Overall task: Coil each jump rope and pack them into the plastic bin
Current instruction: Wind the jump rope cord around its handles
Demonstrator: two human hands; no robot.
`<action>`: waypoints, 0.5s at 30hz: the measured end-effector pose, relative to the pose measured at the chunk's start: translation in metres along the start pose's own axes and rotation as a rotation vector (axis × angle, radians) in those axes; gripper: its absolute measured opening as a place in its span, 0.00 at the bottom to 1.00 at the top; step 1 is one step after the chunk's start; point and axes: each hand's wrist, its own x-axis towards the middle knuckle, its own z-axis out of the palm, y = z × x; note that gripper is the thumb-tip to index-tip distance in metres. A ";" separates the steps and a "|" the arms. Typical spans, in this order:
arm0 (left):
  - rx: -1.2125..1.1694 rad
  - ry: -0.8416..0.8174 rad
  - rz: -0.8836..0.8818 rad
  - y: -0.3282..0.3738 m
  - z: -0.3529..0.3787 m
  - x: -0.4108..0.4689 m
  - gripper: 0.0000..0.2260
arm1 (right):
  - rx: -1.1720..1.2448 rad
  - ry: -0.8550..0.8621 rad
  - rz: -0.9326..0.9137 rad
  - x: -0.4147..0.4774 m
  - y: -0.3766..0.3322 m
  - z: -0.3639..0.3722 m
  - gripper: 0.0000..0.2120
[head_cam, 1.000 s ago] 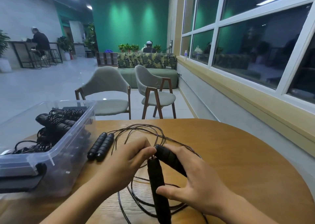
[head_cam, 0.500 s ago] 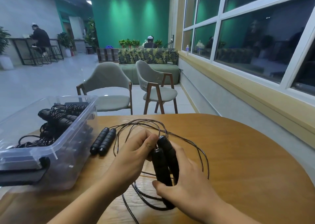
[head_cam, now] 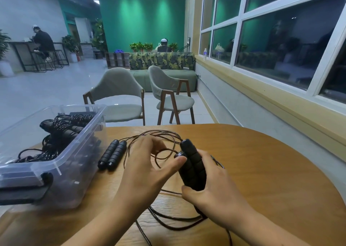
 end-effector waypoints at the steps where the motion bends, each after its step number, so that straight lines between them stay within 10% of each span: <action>1: 0.018 0.022 0.004 0.002 0.000 -0.002 0.21 | -0.001 -0.003 0.005 0.000 0.000 0.000 0.34; 5: 0.046 0.037 0.012 0.008 0.000 -0.005 0.19 | 0.009 -0.003 0.016 0.000 -0.002 -0.001 0.32; 10: -0.207 -0.423 -0.279 0.006 0.009 -0.007 0.15 | 0.046 -0.011 0.004 -0.001 -0.005 0.001 0.33; 15: -0.368 -0.371 -0.336 0.011 0.006 -0.003 0.07 | 0.083 -0.003 0.003 -0.001 -0.006 0.002 0.36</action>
